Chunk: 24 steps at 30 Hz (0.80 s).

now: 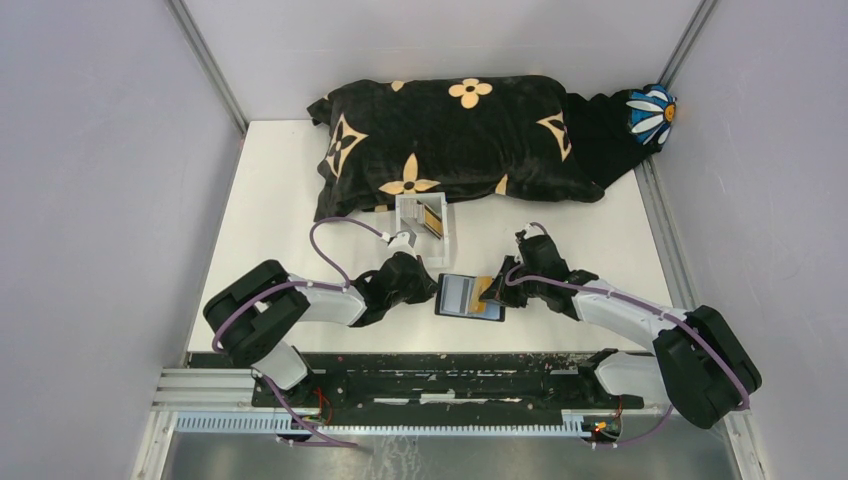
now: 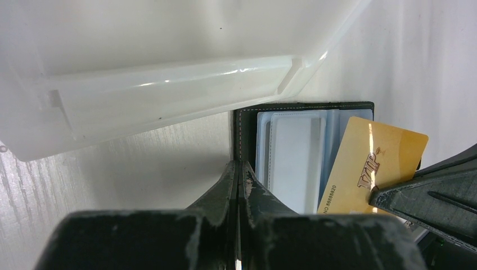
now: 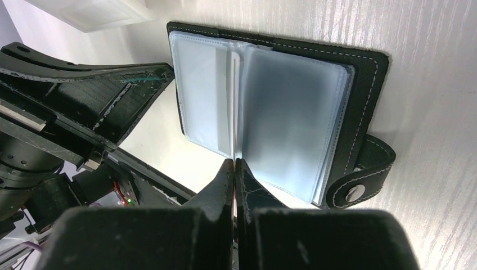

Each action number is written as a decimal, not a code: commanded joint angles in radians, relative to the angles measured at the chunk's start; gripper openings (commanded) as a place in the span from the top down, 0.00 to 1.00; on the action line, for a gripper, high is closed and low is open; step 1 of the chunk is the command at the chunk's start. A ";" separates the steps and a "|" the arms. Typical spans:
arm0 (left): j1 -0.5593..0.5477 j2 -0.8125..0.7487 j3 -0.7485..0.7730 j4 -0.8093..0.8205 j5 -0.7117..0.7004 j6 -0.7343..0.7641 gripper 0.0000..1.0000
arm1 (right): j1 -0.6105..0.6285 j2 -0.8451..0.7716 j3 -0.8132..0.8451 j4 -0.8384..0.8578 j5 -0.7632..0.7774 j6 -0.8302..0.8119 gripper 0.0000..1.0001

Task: Put the credit cards into the card holder
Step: Insert the credit card into the card holder.

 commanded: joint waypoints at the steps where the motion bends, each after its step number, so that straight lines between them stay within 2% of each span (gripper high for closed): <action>1: -0.004 0.022 -0.018 -0.001 -0.016 0.051 0.97 | 0.010 -0.001 -0.011 0.049 -0.018 0.000 0.99; 24: -0.006 0.037 -0.024 0.005 -0.014 0.049 0.97 | 0.011 0.072 -0.043 0.130 -0.047 0.013 0.99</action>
